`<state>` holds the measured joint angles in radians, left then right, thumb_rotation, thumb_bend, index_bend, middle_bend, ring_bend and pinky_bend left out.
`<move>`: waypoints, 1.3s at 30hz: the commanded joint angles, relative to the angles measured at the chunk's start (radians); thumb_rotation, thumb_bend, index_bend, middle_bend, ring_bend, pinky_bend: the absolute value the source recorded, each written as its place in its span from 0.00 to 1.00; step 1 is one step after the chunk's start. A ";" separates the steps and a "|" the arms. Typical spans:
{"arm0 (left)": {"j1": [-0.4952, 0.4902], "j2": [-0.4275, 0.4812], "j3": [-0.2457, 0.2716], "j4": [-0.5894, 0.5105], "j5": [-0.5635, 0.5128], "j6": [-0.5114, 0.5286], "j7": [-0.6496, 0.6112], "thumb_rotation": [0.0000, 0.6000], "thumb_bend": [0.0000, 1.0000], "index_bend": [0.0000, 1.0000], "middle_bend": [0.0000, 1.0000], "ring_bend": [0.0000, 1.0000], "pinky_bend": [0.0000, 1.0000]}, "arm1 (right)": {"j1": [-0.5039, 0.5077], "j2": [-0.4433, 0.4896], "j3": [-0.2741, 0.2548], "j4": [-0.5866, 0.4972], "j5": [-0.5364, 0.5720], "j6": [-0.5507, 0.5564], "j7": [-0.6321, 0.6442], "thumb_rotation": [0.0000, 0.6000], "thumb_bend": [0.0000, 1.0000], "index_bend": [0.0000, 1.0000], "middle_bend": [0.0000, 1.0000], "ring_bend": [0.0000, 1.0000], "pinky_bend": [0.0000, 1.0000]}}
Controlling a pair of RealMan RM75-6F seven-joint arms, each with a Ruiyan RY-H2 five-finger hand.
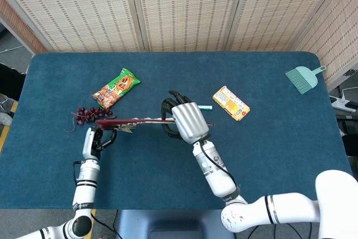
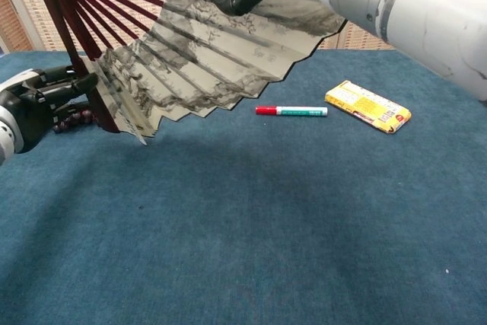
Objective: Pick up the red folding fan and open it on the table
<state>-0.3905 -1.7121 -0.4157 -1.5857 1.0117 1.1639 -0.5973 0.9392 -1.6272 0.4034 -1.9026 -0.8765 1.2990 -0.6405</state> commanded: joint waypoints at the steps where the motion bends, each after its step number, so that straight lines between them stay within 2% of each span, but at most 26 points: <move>1: -0.001 0.003 -0.017 0.028 0.023 0.018 0.001 1.00 0.81 0.85 0.26 0.07 0.12 | -0.007 0.019 -0.009 -0.015 -0.012 -0.002 -0.001 1.00 0.71 0.75 0.33 0.12 0.27; 6: -0.013 0.008 -0.050 0.082 0.061 0.062 0.019 1.00 0.81 0.85 0.26 0.07 0.12 | -0.025 0.065 -0.029 -0.047 -0.042 -0.009 0.007 1.00 0.71 0.75 0.33 0.12 0.27; 11: -0.040 -0.005 -0.080 0.179 0.105 0.113 0.039 1.00 0.81 0.84 0.26 0.07 0.12 | -0.060 0.129 -0.079 -0.081 -0.133 -0.009 0.023 1.00 0.71 0.75 0.33 0.12 0.27; 16: -0.064 -0.034 -0.079 0.291 0.135 0.129 0.027 1.00 0.81 0.84 0.27 0.07 0.12 | -0.091 0.168 -0.133 -0.090 -0.223 -0.013 0.043 1.00 0.71 0.75 0.33 0.12 0.27; 22: -0.081 -0.068 -0.077 0.382 0.148 0.134 -0.017 1.00 0.80 0.84 0.27 0.08 0.12 | -0.108 0.173 -0.193 -0.056 -0.373 0.002 0.020 1.00 0.71 0.75 0.33 0.12 0.27; 28: -0.095 -0.072 -0.103 0.404 0.141 0.136 -0.054 1.00 0.76 0.83 0.28 0.09 0.12 | -0.117 0.149 -0.225 -0.015 -0.520 0.029 -0.009 1.00 0.71 0.75 0.33 0.12 0.27; 34: -0.101 -0.057 -0.138 0.366 0.114 0.127 -0.080 1.00 0.73 0.80 0.29 0.09 0.12 | -0.100 0.128 -0.212 0.003 -0.622 0.027 -0.069 1.00 0.71 0.75 0.33 0.12 0.27; 37: -0.101 -0.050 -0.133 0.349 0.122 0.133 -0.068 1.00 0.73 0.78 0.29 0.09 0.12 | -0.090 0.139 -0.211 -0.004 -0.656 0.007 -0.115 1.00 0.72 0.75 0.33 0.12 0.27; 39: -0.099 -0.054 -0.110 0.364 0.133 0.132 -0.057 1.00 0.73 0.76 0.28 0.09 0.12 | -0.090 0.155 -0.224 -0.013 -0.678 -0.012 -0.150 1.00 0.72 0.75 0.33 0.12 0.27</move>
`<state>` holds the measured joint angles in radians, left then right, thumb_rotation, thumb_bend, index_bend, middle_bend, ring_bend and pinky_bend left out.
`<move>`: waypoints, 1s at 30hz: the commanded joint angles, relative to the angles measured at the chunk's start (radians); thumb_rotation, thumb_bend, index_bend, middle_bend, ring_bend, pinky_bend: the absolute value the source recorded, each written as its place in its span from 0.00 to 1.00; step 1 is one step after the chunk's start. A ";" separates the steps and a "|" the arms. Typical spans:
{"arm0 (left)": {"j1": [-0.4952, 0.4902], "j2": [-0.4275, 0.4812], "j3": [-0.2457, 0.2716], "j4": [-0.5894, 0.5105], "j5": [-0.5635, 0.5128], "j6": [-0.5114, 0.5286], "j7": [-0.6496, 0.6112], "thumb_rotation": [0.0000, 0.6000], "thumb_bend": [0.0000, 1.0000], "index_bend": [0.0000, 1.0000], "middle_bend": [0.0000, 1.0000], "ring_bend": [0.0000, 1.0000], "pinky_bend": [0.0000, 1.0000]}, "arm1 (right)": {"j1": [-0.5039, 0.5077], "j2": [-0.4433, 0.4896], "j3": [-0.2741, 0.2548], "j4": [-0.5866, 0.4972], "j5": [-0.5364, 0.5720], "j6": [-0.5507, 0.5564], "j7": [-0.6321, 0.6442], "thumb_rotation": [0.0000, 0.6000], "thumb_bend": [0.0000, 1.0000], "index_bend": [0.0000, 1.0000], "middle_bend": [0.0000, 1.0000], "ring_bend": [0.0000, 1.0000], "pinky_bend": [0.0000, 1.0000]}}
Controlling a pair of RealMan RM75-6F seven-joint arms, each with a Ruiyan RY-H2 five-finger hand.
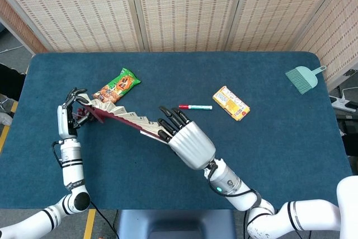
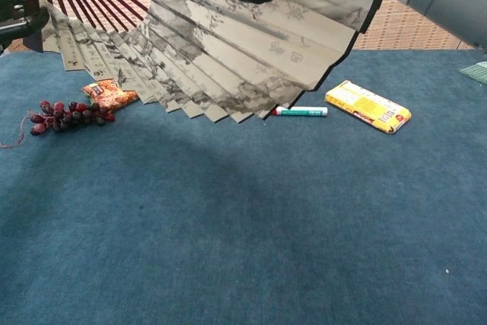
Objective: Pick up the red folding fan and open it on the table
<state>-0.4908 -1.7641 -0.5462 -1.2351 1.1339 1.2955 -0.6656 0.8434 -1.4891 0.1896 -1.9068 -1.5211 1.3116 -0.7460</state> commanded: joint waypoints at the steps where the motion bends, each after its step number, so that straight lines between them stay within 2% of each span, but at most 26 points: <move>1: 0.003 -0.009 0.042 0.033 0.020 -0.004 0.014 1.00 0.72 0.73 0.28 0.09 0.12 | 0.001 0.026 -0.023 -0.013 -0.048 -0.031 -0.063 1.00 0.72 0.75 0.33 0.12 0.27; 5: 0.014 -0.050 0.131 0.121 0.068 -0.021 -0.006 1.00 0.67 0.63 0.24 0.07 0.12 | -0.022 0.047 -0.078 -0.014 -0.099 -0.050 -0.112 1.00 0.72 0.74 0.33 0.12 0.27; 11: 0.047 -0.135 0.253 0.273 0.169 0.027 -0.062 1.00 0.64 0.46 0.19 0.05 0.11 | -0.061 0.066 -0.153 0.003 -0.177 -0.073 -0.178 1.00 0.72 0.72 0.33 0.12 0.27; 13: 0.049 -0.146 0.267 0.298 0.182 0.032 -0.070 1.00 0.63 0.36 0.16 0.03 0.11 | -0.067 0.067 -0.161 0.006 -0.186 -0.074 -0.186 1.00 0.72 0.70 0.33 0.12 0.27; 15: 0.051 -0.153 0.278 0.314 0.190 0.033 -0.074 1.00 0.61 0.20 0.11 0.02 0.11 | -0.071 0.067 -0.163 0.008 -0.190 -0.075 -0.189 1.00 0.72 0.67 0.33 0.12 0.27; 17: 0.061 -0.179 0.321 0.373 0.222 0.037 -0.086 1.00 0.58 0.03 0.05 0.00 0.11 | -0.087 0.067 -0.181 0.021 -0.206 -0.080 -0.218 1.00 0.72 0.56 0.33 0.12 0.27; 18: 0.064 -0.191 0.337 0.398 0.233 0.037 -0.088 1.00 0.56 0.00 0.02 0.00 0.11 | -0.095 0.065 -0.188 0.026 -0.209 -0.082 -0.228 1.00 0.71 0.49 0.33 0.12 0.27; 19: 0.071 -0.211 0.366 0.439 0.254 0.044 -0.082 1.00 0.55 0.00 0.01 0.00 0.11 | -0.117 0.061 -0.206 0.027 -0.200 -0.082 -0.248 1.00 0.68 0.41 0.32 0.12 0.27; 21: 0.076 -0.235 0.380 0.487 0.273 0.065 -0.093 1.00 0.52 0.00 0.00 0.00 0.10 | -0.140 0.056 -0.217 0.021 -0.204 -0.074 -0.279 1.00 0.56 0.23 0.28 0.11 0.27; 23: 0.081 -0.258 0.388 0.528 0.285 0.081 -0.112 1.00 0.49 0.00 0.00 0.00 0.10 | -0.167 0.051 -0.222 0.009 -0.210 -0.059 -0.318 1.00 0.40 0.04 0.23 0.08 0.27; 26: 0.083 -0.279 0.397 0.575 0.298 0.093 -0.124 1.00 0.48 0.00 0.00 0.00 0.10 | -0.198 0.046 -0.229 -0.006 -0.223 -0.042 -0.349 1.00 0.26 0.00 0.19 0.06 0.27; 30: 0.080 -0.298 0.421 0.668 0.326 0.103 -0.107 1.00 0.48 0.00 0.00 0.00 0.10 | -0.235 0.079 -0.247 -0.025 -0.227 -0.044 -0.379 1.00 0.16 0.00 0.13 0.02 0.25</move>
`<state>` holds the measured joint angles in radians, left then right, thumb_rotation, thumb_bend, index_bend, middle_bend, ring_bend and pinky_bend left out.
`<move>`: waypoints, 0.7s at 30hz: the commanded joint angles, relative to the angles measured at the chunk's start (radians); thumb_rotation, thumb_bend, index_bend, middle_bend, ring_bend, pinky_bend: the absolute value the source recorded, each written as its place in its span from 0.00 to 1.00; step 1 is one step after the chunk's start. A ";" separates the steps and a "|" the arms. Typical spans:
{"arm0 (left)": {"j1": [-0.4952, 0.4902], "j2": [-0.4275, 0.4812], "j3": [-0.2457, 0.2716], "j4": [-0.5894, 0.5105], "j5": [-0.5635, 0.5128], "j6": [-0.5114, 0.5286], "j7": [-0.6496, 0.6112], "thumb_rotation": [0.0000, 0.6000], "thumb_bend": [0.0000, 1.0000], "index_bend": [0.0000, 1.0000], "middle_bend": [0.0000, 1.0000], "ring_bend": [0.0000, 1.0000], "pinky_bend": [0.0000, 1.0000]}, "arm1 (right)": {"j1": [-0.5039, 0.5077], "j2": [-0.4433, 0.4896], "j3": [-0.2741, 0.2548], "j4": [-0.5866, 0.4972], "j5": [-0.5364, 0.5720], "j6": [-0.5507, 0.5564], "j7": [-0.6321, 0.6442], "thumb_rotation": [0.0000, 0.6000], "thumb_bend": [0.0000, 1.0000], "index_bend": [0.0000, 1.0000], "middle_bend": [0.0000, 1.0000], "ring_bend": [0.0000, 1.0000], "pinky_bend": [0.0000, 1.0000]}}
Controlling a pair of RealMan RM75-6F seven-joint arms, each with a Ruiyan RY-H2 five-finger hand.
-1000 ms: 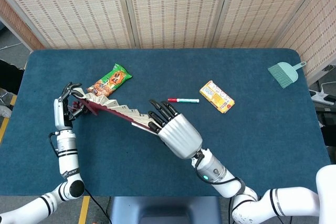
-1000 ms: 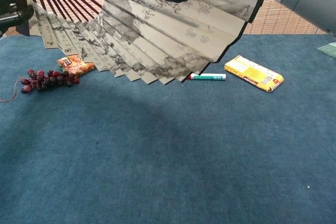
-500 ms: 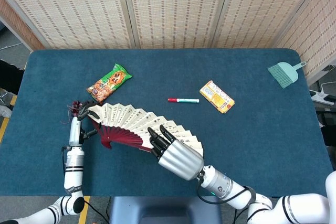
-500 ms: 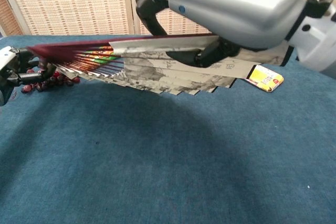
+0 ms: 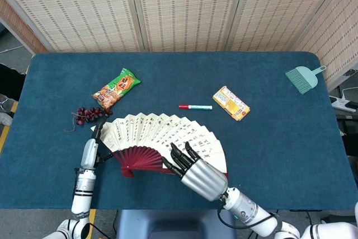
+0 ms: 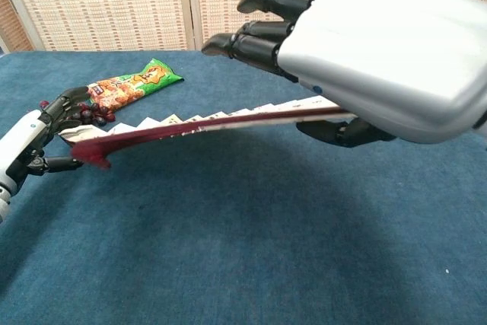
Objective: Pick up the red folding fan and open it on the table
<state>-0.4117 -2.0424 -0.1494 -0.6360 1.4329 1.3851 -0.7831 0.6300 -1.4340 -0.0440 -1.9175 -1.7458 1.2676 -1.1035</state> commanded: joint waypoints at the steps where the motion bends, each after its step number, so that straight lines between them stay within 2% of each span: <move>1: 0.001 -0.021 0.032 0.092 0.035 0.015 0.015 1.00 0.47 0.00 0.00 0.00 0.10 | -0.029 0.037 -0.017 -0.020 -0.002 -0.002 -0.032 1.00 0.12 0.00 0.11 0.01 0.24; 5: 0.001 -0.014 0.076 0.167 0.077 0.017 0.013 1.00 0.44 0.00 0.00 0.00 0.10 | -0.061 0.089 -0.034 -0.039 0.006 -0.007 -0.043 1.00 0.05 0.00 0.02 0.00 0.19; 11: -0.003 0.061 0.173 0.193 0.160 -0.020 0.027 1.00 0.41 0.00 0.00 0.00 0.08 | -0.092 0.173 -0.051 -0.072 0.060 -0.058 -0.073 1.00 0.00 0.00 0.00 0.00 0.10; 15: -0.012 0.146 0.213 0.132 0.195 -0.040 0.064 1.00 0.41 0.00 0.00 0.00 0.07 | -0.108 0.210 -0.058 -0.088 0.094 -0.087 -0.100 1.00 0.00 0.00 0.00 0.00 0.04; 19: -0.033 0.277 0.266 -0.003 0.234 -0.095 0.145 1.00 0.41 0.00 0.00 0.00 0.07 | -0.128 0.252 -0.078 -0.091 0.138 -0.121 -0.114 1.00 0.00 0.00 0.00 0.00 0.00; 21: -0.034 0.325 0.275 -0.071 0.244 -0.091 0.186 1.00 0.40 0.00 0.00 0.00 0.07 | -0.138 0.271 -0.086 -0.094 0.154 -0.128 -0.114 1.00 0.00 0.00 0.00 0.00 0.00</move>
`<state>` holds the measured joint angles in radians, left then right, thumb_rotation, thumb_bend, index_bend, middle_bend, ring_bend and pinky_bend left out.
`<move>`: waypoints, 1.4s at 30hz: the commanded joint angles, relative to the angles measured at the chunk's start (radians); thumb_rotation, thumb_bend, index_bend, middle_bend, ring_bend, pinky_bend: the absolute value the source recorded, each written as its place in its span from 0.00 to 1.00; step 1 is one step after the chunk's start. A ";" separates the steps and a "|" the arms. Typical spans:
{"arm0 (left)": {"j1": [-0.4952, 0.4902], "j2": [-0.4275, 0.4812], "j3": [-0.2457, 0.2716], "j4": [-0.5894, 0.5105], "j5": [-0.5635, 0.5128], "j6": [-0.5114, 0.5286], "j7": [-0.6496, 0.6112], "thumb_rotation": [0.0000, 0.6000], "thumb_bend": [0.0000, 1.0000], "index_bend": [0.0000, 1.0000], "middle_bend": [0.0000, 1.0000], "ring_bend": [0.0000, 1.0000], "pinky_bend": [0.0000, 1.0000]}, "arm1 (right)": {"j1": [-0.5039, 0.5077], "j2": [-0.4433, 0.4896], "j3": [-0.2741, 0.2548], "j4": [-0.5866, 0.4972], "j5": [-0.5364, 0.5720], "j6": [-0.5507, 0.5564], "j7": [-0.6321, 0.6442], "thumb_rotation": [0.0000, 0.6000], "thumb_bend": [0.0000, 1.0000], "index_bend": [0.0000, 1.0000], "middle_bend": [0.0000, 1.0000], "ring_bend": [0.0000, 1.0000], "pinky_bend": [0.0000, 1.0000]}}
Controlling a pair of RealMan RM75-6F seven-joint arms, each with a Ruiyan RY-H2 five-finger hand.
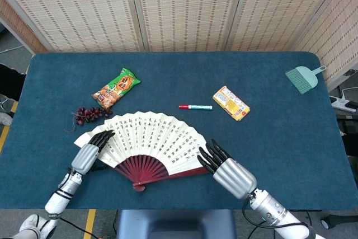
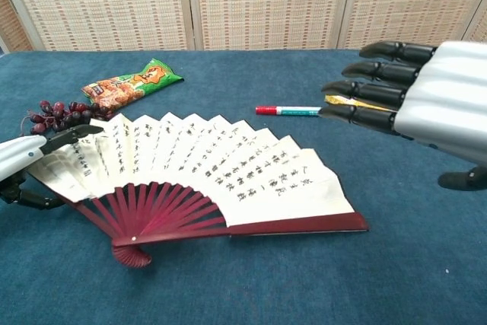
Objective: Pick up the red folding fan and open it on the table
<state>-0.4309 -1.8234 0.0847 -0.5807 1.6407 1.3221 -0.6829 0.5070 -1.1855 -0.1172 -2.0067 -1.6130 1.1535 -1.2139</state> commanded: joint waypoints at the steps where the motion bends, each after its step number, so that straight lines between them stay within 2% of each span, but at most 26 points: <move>1: -0.009 0.130 0.039 -0.172 0.032 -0.018 0.091 1.00 0.40 0.00 0.00 0.00 0.07 | -0.022 0.033 -0.014 -0.007 0.018 -0.006 0.006 1.00 0.00 0.00 0.00 0.00 0.00; 4: -0.004 0.194 0.039 -0.272 0.021 -0.027 0.122 1.00 0.39 0.00 0.00 0.00 0.07 | -0.053 0.057 -0.008 -0.010 -0.024 0.060 0.084 1.00 0.00 0.00 0.00 0.00 0.00; 6: -0.016 0.255 0.062 -0.338 0.022 -0.088 0.209 1.00 0.39 0.00 0.00 0.00 0.07 | -0.071 0.075 -0.007 -0.004 -0.043 0.091 0.129 1.00 0.00 0.00 0.00 0.00 0.00; 7: -0.025 0.303 0.074 -0.406 0.013 -0.139 0.270 1.00 0.39 0.00 0.00 0.00 0.07 | -0.079 0.086 -0.007 0.002 -0.049 0.101 0.151 1.00 0.00 0.00 0.00 0.00 0.00; 12: -0.045 0.448 0.066 -0.672 -0.057 -0.251 0.546 1.00 0.40 0.00 0.00 0.00 0.07 | -0.099 0.111 0.002 0.023 -0.047 0.112 0.223 1.00 0.00 0.00 0.00 0.00 0.00; 18: -0.038 0.603 0.001 -0.958 -0.154 -0.221 0.864 1.00 0.39 0.00 0.00 0.00 0.07 | -0.117 0.129 0.013 0.046 -0.071 0.126 0.295 1.00 0.00 0.00 0.00 0.00 0.00; 21: -0.044 0.678 -0.002 -1.090 -0.196 -0.241 1.006 1.00 0.39 0.00 0.00 0.00 0.06 | -0.124 0.132 0.022 0.060 -0.076 0.130 0.326 1.00 0.00 0.00 0.00 0.00 0.00; 24: -0.062 0.737 0.003 -1.201 -0.275 -0.285 1.222 1.00 0.40 0.00 0.00 0.00 0.06 | -0.130 0.130 0.027 0.074 -0.076 0.126 0.358 1.00 0.00 0.00 0.00 0.00 0.00; 26: -0.085 0.723 -0.006 -1.220 -0.377 -0.295 1.472 1.00 0.41 0.00 0.00 0.00 0.06 | -0.133 0.127 0.028 0.084 -0.076 0.119 0.375 1.00 0.00 0.00 0.00 0.00 0.00; 27: -0.099 0.705 -0.013 -1.221 -0.440 -0.309 1.547 1.00 0.41 0.00 0.00 0.00 0.06 | -0.134 0.125 0.029 0.087 -0.077 0.116 0.380 1.00 0.00 0.00 0.00 0.00 0.00; 29: -0.132 0.652 -0.037 -1.187 -0.577 -0.314 1.684 1.00 0.41 0.00 0.00 0.00 0.06 | -0.138 0.122 0.029 0.094 -0.081 0.111 0.394 1.00 0.00 0.00 0.00 0.00 0.00; 32: -0.170 0.597 -0.071 -1.155 -0.759 -0.282 1.802 1.00 0.41 0.00 0.00 0.00 0.06 | -0.144 0.129 0.031 0.101 -0.092 0.113 0.410 1.00 0.00 0.00 0.00 0.00 0.00; 34: -0.180 0.587 -0.079 -1.167 -0.822 -0.280 1.804 1.00 0.41 0.00 0.00 0.00 0.06 | -0.149 0.138 0.036 0.103 -0.096 0.120 0.421 1.00 0.00 0.00 0.00 0.00 0.00; 36: -0.190 0.593 -0.065 -1.180 -0.838 -0.268 1.834 1.00 0.41 0.00 0.00 0.00 0.06 | -0.152 0.142 0.042 0.104 -0.094 0.121 0.430 1.00 0.00 0.00 0.00 0.00 0.00; 38: -0.190 0.607 -0.063 -1.208 -0.847 -0.268 1.806 1.00 0.41 0.00 0.00 0.00 0.06 | -0.155 0.142 0.048 0.108 -0.095 0.123 0.440 1.00 0.00 0.00 0.00 0.00 0.00; 39: -0.185 0.615 -0.072 -1.222 -0.835 -0.276 1.758 1.00 0.40 0.00 0.00 0.00 0.06 | -0.157 0.140 0.050 0.111 -0.098 0.126 0.446 1.00 0.00 0.00 0.00 0.00 0.00; 42: -0.117 0.636 -0.121 -1.231 -0.622 -0.288 1.399 1.00 0.39 0.00 0.00 0.00 0.06 | -0.177 0.132 0.050 0.128 -0.110 0.154 0.478 1.00 0.00 0.00 0.00 0.00 0.00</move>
<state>-0.5941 -1.2048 0.0195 -1.7746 0.8034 1.0448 1.1184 0.3406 -1.0493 -0.0679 -1.8872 -1.7172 1.2944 -0.7499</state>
